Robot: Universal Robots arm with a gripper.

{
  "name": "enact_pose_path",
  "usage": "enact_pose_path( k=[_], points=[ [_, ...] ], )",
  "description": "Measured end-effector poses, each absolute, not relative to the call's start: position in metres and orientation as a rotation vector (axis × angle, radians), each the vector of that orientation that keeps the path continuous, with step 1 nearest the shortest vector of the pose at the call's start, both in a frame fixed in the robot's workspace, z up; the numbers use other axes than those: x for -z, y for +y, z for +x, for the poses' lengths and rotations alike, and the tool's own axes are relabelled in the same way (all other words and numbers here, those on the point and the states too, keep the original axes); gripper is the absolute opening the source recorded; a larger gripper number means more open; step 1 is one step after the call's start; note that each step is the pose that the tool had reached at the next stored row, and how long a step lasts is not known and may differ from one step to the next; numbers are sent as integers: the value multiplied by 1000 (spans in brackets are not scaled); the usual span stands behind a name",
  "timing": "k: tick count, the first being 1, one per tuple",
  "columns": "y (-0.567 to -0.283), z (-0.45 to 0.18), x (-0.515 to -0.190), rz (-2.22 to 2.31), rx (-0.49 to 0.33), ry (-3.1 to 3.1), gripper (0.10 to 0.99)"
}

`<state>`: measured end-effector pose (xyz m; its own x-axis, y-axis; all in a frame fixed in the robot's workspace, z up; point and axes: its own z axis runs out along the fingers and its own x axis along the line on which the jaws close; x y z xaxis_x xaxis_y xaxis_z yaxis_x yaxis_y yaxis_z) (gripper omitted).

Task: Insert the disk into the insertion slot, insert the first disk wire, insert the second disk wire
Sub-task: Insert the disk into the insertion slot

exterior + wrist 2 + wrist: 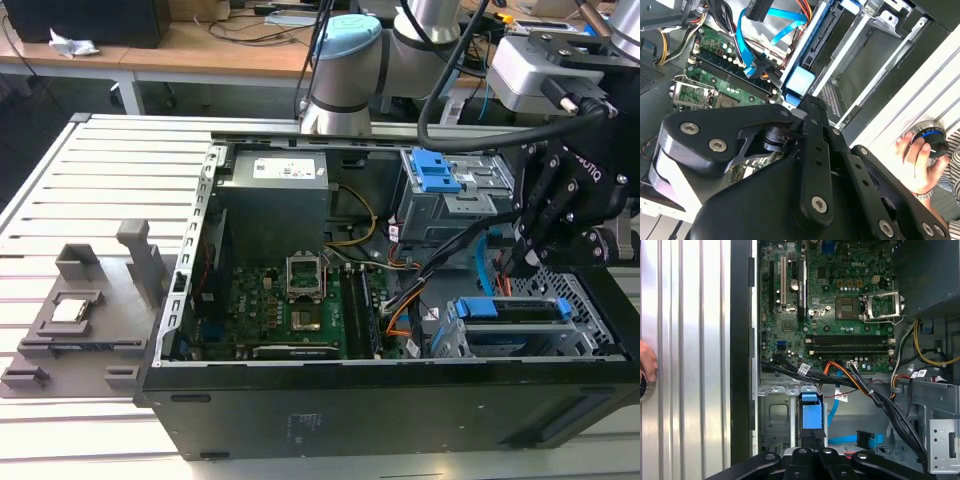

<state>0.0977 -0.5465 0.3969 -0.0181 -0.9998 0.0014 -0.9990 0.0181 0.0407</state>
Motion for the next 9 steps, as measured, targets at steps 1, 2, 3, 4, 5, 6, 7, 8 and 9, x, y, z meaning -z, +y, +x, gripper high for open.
enact_pose_path(
  k=[1,2,3,4,5,6,7,8,9],
  points=[
    [-546,100,-396,2181,44,-2220,106],
    [-546,101,-395,2180,44,-2220,106],
    [-546,102,-393,2180,44,-2220,106],
    [-546,105,-389,2180,44,-2220,106],
    [-546,106,-387,2180,44,-2220,106],
    [-546,106,-385,2180,44,-2220,106],
    [-546,107,-382,2180,44,-2220,106],
    [-546,108,-379,2180,44,-2220,106],
    [-546,111,-376,2180,44,-2220,106]
  ],
)
